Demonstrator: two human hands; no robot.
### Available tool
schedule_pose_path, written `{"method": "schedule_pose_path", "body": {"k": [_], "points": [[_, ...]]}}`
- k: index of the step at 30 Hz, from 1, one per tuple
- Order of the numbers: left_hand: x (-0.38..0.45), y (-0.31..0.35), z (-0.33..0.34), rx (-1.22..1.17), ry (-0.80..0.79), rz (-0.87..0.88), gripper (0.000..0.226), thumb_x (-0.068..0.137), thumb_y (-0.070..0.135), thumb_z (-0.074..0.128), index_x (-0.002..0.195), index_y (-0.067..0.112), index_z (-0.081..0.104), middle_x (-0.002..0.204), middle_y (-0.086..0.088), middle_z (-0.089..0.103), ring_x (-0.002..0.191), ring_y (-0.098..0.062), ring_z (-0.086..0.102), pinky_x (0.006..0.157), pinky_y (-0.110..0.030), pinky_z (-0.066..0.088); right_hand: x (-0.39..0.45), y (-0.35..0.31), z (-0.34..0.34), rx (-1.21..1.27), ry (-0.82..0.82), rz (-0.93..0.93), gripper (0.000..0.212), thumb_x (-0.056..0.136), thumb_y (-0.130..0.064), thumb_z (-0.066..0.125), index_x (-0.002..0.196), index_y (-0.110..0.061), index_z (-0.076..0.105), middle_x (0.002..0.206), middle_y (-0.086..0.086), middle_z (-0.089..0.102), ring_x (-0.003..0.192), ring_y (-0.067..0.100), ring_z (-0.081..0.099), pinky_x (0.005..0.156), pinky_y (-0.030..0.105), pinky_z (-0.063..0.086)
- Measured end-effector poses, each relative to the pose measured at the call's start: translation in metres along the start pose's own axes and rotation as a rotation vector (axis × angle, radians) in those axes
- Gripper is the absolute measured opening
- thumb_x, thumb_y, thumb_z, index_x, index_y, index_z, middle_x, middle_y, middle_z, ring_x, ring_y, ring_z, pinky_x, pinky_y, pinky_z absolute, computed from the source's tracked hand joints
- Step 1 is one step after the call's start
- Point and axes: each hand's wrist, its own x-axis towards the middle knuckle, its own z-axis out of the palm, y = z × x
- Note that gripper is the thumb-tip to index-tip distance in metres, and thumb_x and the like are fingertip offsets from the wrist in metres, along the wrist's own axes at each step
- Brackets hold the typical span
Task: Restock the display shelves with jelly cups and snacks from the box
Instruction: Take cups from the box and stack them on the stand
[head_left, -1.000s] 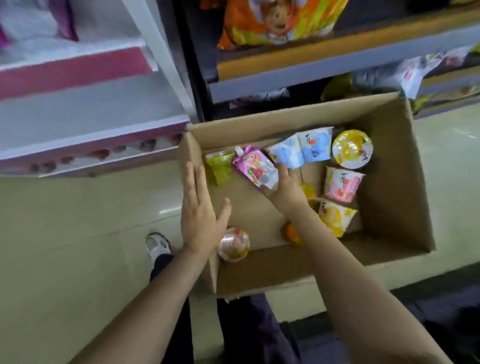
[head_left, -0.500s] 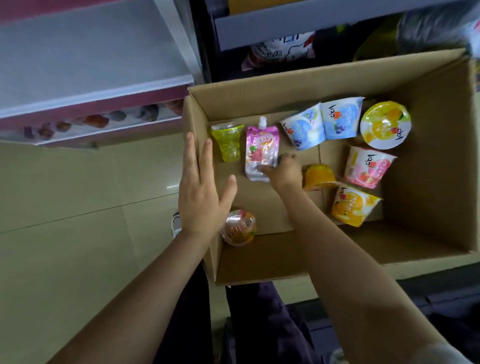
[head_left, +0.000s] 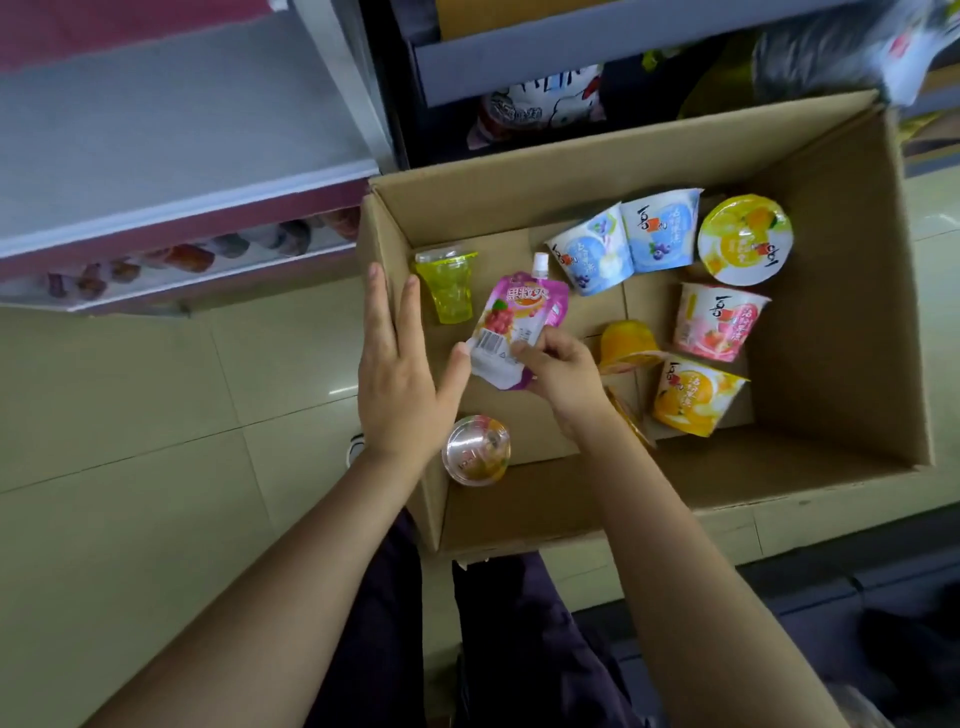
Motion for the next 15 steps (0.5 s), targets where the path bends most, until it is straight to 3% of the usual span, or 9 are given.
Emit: {"method": "schedule_pose_path", "body": {"k": [3,5,8,10,11,13,15], "points": [[0.000,0.010,-0.017,-0.074,-0.072,-0.044,0.075,0.095,0.053,0.042,0.155,0.009,0.027,0.167,-0.008,0.006,0.154,-0.022,0.010,0.120,-0.033,0.020,-0.045,-0.036,-0.006,0.070,-0.010,-0.069,0.030,0.084,-0.022,0.069,0.078,0.001,0.050,0.085,0.023,0.061,0.081,0.029,0.060,0.082,0.069,0.051],[-0.001,0.025,-0.042,-0.180,-0.119,-0.144,0.069,0.095,0.055,0.039,0.152,0.015,0.034,0.164,0.000,0.021,0.150,-0.015,0.019,0.118,-0.027,0.019,-0.073,-0.064,-0.003,0.111,-0.026,-0.143,0.026,0.083,-0.020,0.067,0.081,0.001,0.053,0.083,0.016,0.061,0.079,0.026,0.059,0.078,0.060,0.054],[-0.003,0.052,-0.091,-0.710,-0.174,-0.443,0.030,0.099,0.031,0.058,0.128,0.029,0.053,0.124,0.018,0.060,0.113,0.001,0.059,0.088,-0.013,0.042,-0.106,-0.103,0.015,0.133,-0.061,-0.247,0.016,0.090,-0.005,0.064,0.092,-0.008,0.048,0.082,0.006,0.065,0.074,0.017,0.064,0.067,0.039,0.055],[-0.003,0.053,-0.123,-0.981,-0.155,-0.534,0.030,0.094,0.014,0.065,0.121,0.025,0.059,0.102,0.011,0.072,0.088,0.000,0.070,0.068,-0.012,0.049,-0.128,-0.131,0.038,0.149,-0.123,-0.279,0.030,0.087,0.000,0.064,0.104,-0.011,0.042,0.086,0.002,0.070,0.068,0.010,0.068,0.054,0.025,0.053],[-0.001,0.049,-0.141,-1.052,-0.124,-0.535,0.033,0.092,0.012,0.067,0.123,0.020,0.060,0.099,0.006,0.075,0.085,-0.006,0.072,0.064,-0.015,0.052,-0.137,-0.144,0.053,0.144,-0.156,-0.303,0.036,0.082,-0.005,0.064,0.108,-0.014,0.041,0.089,0.003,0.071,0.069,0.009,0.068,0.052,0.022,0.051],[0.004,0.034,-0.175,-1.107,-0.049,-0.479,0.040,0.088,0.012,0.070,0.126,0.013,0.060,0.103,-0.002,0.076,0.088,-0.016,0.073,0.065,-0.023,0.056,-0.151,-0.167,0.087,0.108,-0.218,-0.386,0.043,0.079,-0.012,0.062,0.115,-0.021,0.041,0.103,0.010,0.070,0.081,0.015,0.070,0.061,0.024,0.054],[0.013,0.017,-0.206,-1.106,0.042,-0.396,0.042,0.087,0.010,0.069,0.127,0.009,0.057,0.104,-0.002,0.076,0.089,-0.015,0.072,0.066,-0.023,0.055,-0.159,-0.187,0.122,0.034,-0.260,-0.502,0.050,0.085,-0.008,0.064,0.128,-0.024,0.041,0.118,0.013,0.064,0.101,0.023,0.067,0.080,0.036,0.058]]}}
